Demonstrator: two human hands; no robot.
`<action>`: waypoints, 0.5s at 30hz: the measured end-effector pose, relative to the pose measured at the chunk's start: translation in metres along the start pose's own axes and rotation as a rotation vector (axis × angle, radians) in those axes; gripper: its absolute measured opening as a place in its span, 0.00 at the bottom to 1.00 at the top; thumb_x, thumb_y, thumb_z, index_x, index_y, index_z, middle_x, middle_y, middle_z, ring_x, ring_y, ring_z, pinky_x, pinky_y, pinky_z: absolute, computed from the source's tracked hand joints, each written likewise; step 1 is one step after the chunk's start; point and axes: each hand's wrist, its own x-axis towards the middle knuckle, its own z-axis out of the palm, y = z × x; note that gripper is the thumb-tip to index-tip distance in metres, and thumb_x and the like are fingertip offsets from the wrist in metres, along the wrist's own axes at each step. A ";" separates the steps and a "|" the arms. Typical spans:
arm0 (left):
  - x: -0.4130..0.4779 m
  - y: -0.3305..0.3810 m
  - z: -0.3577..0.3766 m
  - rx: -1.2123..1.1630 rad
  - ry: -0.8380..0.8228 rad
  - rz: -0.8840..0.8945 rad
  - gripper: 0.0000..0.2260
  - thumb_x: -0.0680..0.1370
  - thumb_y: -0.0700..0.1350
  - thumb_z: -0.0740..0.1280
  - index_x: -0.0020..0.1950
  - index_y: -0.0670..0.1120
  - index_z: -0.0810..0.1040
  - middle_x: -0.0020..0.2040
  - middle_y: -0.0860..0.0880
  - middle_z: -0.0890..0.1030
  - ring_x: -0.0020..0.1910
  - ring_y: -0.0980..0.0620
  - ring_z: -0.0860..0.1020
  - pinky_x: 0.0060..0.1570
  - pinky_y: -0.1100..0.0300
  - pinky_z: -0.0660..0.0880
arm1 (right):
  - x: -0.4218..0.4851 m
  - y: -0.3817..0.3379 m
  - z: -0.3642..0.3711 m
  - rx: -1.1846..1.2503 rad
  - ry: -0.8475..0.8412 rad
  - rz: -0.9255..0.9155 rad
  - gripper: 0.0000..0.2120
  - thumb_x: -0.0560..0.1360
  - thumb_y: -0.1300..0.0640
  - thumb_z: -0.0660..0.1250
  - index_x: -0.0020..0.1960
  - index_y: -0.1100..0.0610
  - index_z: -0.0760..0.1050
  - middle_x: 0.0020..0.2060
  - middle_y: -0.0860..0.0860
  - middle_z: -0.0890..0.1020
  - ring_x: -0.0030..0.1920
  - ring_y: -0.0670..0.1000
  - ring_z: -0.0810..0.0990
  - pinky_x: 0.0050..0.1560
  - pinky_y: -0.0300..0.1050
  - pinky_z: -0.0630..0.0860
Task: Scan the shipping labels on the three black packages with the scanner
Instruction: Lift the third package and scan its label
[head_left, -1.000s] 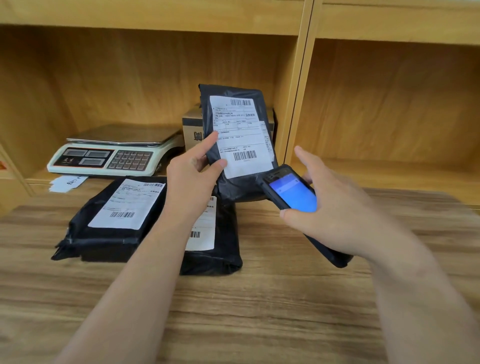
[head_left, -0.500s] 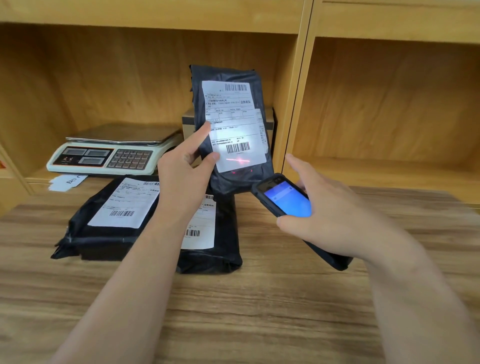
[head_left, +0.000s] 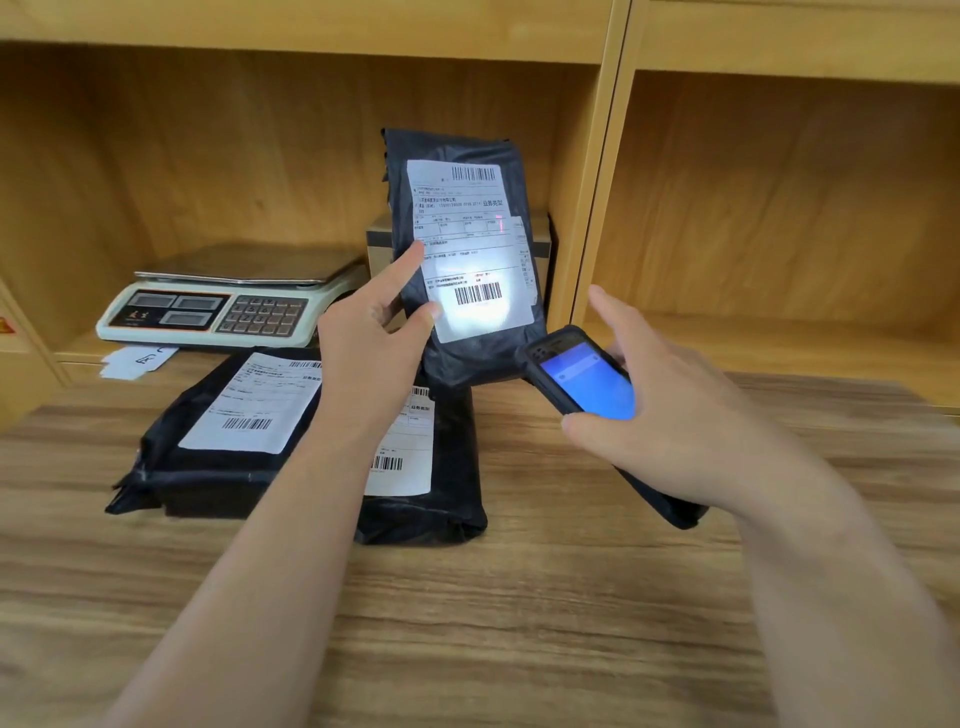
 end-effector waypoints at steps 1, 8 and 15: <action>0.000 -0.001 0.000 -0.003 -0.005 -0.003 0.27 0.80 0.37 0.72 0.77 0.52 0.75 0.69 0.53 0.83 0.68 0.57 0.81 0.65 0.52 0.81 | 0.000 0.000 0.000 -0.001 0.002 -0.002 0.49 0.69 0.42 0.70 0.80 0.36 0.42 0.71 0.42 0.68 0.61 0.48 0.69 0.53 0.49 0.68; 0.000 0.001 0.000 -0.020 -0.009 -0.006 0.26 0.80 0.35 0.72 0.77 0.51 0.75 0.70 0.51 0.83 0.70 0.56 0.79 0.65 0.54 0.81 | -0.001 0.001 0.000 -0.045 -0.030 0.018 0.49 0.69 0.41 0.69 0.80 0.36 0.42 0.74 0.42 0.66 0.69 0.48 0.67 0.55 0.48 0.66; 0.000 0.003 0.000 -0.018 -0.009 -0.008 0.26 0.80 0.35 0.71 0.77 0.51 0.75 0.69 0.50 0.83 0.69 0.55 0.80 0.64 0.54 0.81 | -0.002 0.000 -0.001 -0.055 -0.044 0.027 0.49 0.68 0.41 0.69 0.80 0.35 0.43 0.73 0.42 0.67 0.68 0.48 0.67 0.54 0.48 0.66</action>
